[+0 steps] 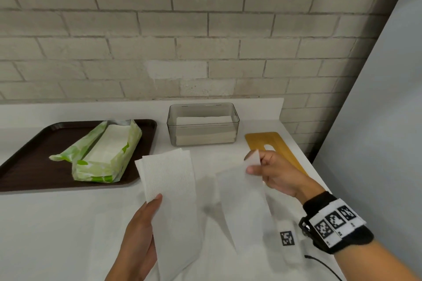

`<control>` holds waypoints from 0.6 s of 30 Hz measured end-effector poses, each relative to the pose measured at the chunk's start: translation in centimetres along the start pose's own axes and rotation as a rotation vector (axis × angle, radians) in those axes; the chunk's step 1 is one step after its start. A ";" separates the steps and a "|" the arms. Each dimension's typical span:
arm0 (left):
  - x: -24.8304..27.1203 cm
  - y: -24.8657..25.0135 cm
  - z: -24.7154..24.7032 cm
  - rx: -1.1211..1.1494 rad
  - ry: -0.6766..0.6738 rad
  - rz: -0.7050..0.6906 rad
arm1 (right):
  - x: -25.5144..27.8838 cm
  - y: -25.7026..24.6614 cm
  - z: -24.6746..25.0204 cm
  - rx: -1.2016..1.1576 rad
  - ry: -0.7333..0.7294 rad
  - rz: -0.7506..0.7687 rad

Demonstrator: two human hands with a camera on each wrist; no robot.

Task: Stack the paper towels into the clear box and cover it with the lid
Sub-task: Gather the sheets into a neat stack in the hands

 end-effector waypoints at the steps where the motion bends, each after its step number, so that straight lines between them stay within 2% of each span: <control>1: 0.1 -0.1 -0.4 -0.006 -0.009 0.003 | -0.1 -1.1 -0.7 -0.092 0.035 0.059; 3: 0.0 -0.4 -1.4 -0.018 -0.024 0.016 | -0.9 -2.0 -2.2 -0.073 0.116 0.162; 6: -0.1 -0.9 -2.6 -0.057 -0.013 0.046 | -2.3 -1.5 -3.8 0.284 0.301 0.259; 9: -0.2 -1.2 -3.6 -0.165 0.001 0.055 | -2.6 -0.2 -4.8 0.664 0.445 0.240; 11: 0.3 -0.8 -4.6 -0.266 -0.033 0.014 | -2.4 0.0 -5.5 0.761 0.461 0.263; 14: 1.1 0.0 -5.7 -0.344 -0.090 -0.105 | -2.1 0.2 -5.2 0.653 0.472 0.262; 16: 1.2 0.8 -5.4 -0.386 -0.064 -0.189 | -1.7 1.4 -4.6 0.429 0.436 0.148; 18: 1.3 1.8 -5.0 -0.436 -0.021 -0.289 | -1.0 2.9 -5.2 0.186 0.330 0.012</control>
Point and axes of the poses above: each hand's wrist, its own x-axis away from the middle knuckle, its own z-axis out of the back of the hand, y = z × x, the point moved 9 cm from there along -x, towards the middle knuckle, and after that the axes turned 10 degrees about z, right-handed, at the moved point
